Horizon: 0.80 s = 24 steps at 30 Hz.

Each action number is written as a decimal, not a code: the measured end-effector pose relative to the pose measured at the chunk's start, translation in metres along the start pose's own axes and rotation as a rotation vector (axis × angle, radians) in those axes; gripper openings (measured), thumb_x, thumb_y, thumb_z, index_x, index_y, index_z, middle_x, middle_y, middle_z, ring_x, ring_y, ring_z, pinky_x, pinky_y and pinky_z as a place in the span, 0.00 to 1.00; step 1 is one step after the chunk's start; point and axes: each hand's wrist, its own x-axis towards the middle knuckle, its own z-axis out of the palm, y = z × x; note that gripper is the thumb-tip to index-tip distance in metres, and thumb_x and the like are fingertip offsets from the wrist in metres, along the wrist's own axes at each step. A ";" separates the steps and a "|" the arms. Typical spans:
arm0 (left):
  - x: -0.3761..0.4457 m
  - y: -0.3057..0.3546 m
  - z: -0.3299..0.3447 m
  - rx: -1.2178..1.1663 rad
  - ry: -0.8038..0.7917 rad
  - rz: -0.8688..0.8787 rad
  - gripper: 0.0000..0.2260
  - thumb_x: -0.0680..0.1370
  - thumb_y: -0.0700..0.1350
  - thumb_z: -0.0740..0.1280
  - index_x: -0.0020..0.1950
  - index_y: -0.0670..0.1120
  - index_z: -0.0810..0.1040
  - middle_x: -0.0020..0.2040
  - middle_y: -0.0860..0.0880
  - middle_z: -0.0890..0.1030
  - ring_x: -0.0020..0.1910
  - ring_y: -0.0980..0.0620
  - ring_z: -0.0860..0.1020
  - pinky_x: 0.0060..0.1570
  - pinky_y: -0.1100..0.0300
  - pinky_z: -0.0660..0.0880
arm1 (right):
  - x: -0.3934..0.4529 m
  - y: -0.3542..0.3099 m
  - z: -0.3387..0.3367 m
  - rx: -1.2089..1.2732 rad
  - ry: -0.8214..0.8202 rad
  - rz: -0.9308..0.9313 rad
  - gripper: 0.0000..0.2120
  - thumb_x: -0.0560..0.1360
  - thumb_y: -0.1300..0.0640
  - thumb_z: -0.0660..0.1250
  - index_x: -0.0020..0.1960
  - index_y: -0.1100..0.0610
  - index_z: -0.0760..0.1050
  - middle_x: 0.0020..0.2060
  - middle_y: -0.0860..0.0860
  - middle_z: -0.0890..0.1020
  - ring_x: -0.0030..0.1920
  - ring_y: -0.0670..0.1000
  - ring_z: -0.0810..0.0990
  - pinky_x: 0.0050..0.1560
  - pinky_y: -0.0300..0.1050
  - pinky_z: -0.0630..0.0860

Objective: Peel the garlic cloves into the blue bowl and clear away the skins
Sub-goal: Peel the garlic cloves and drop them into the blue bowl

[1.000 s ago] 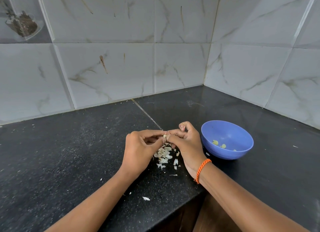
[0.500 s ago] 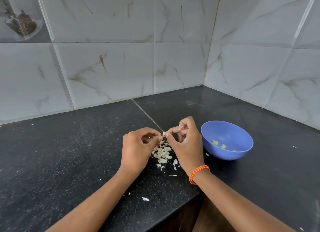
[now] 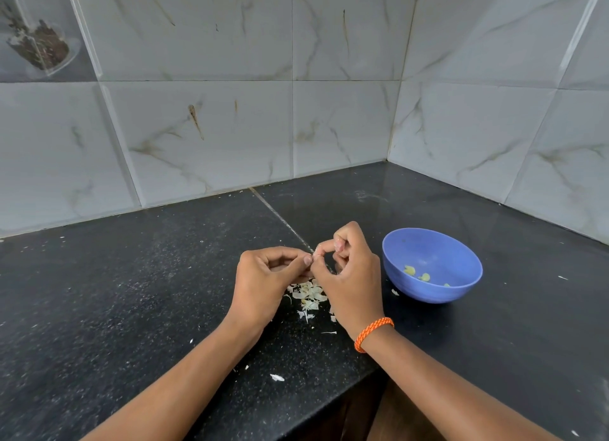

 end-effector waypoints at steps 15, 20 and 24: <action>0.001 0.003 0.000 -0.072 0.006 -0.029 0.08 0.78 0.39 0.78 0.56 0.40 0.88 0.48 0.40 0.90 0.49 0.40 0.89 0.54 0.50 0.87 | 0.007 0.009 -0.007 0.192 -0.019 0.166 0.17 0.76 0.66 0.75 0.52 0.55 0.68 0.40 0.51 0.87 0.38 0.55 0.83 0.42 0.50 0.80; 0.002 0.002 -0.001 -0.048 0.014 -0.027 0.07 0.78 0.39 0.78 0.55 0.39 0.89 0.47 0.41 0.90 0.49 0.40 0.90 0.54 0.50 0.87 | 0.003 0.006 -0.005 0.086 -0.038 0.037 0.17 0.75 0.66 0.76 0.51 0.54 0.69 0.36 0.52 0.83 0.31 0.57 0.73 0.37 0.55 0.78; 0.002 0.002 -0.002 -0.071 0.029 -0.037 0.06 0.79 0.35 0.76 0.55 0.37 0.88 0.47 0.40 0.90 0.49 0.40 0.90 0.53 0.51 0.87 | 0.003 0.007 -0.004 0.160 -0.054 0.088 0.17 0.76 0.65 0.75 0.51 0.51 0.68 0.38 0.53 0.85 0.35 0.62 0.77 0.41 0.62 0.79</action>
